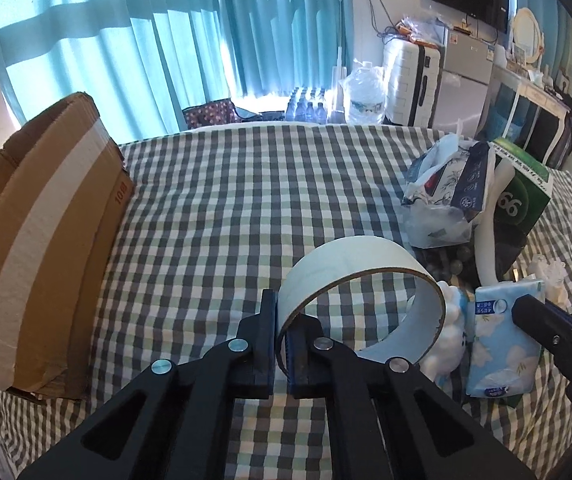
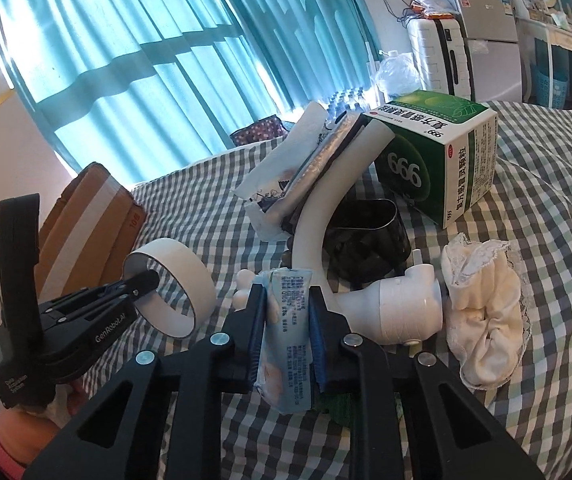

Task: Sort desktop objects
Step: 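Grasp the beige tape roll with the left tool while the right tool grasps the tissue pack, then carry the tape roll and tissue pack into the cardboard box and release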

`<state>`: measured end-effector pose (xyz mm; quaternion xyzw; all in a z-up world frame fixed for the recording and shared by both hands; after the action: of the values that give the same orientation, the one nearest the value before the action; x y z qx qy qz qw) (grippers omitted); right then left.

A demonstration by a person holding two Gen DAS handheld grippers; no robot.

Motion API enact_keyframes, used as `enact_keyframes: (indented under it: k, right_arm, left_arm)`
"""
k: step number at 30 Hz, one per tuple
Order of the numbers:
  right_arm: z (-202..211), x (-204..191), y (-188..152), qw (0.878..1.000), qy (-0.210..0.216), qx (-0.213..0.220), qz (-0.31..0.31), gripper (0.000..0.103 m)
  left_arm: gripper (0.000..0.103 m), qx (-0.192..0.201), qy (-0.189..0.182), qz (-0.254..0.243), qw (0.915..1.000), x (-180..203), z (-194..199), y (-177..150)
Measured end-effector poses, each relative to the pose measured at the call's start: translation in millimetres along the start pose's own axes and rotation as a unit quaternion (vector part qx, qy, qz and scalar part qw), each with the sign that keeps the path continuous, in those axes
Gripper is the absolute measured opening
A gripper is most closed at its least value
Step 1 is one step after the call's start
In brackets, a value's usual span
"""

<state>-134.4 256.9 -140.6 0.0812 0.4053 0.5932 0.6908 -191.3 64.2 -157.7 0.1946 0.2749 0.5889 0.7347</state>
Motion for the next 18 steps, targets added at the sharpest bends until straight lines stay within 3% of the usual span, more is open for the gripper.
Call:
enact_keyframes:
  k: [18]
  right_arm:
    - [47.4, -45.2, -29.1, 0.998, -0.037, 0.016, 0.049, 0.020]
  left_arm:
    - [0.004, 0.022, -0.011, 0.021, 0.9995, -28.9, 79.9, -30.2]
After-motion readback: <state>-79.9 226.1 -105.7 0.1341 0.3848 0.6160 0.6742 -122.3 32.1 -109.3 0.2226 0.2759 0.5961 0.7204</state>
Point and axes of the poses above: each gripper's, at about its wrist camera, not at the fingertips, and z roughly against the way its jaws point, x to its right, y to its top, the point moved 8 cm from there along -z, roughly the way its jaws point, and after that the axes turned 7 degrees about -z, right-handed, at the moved point
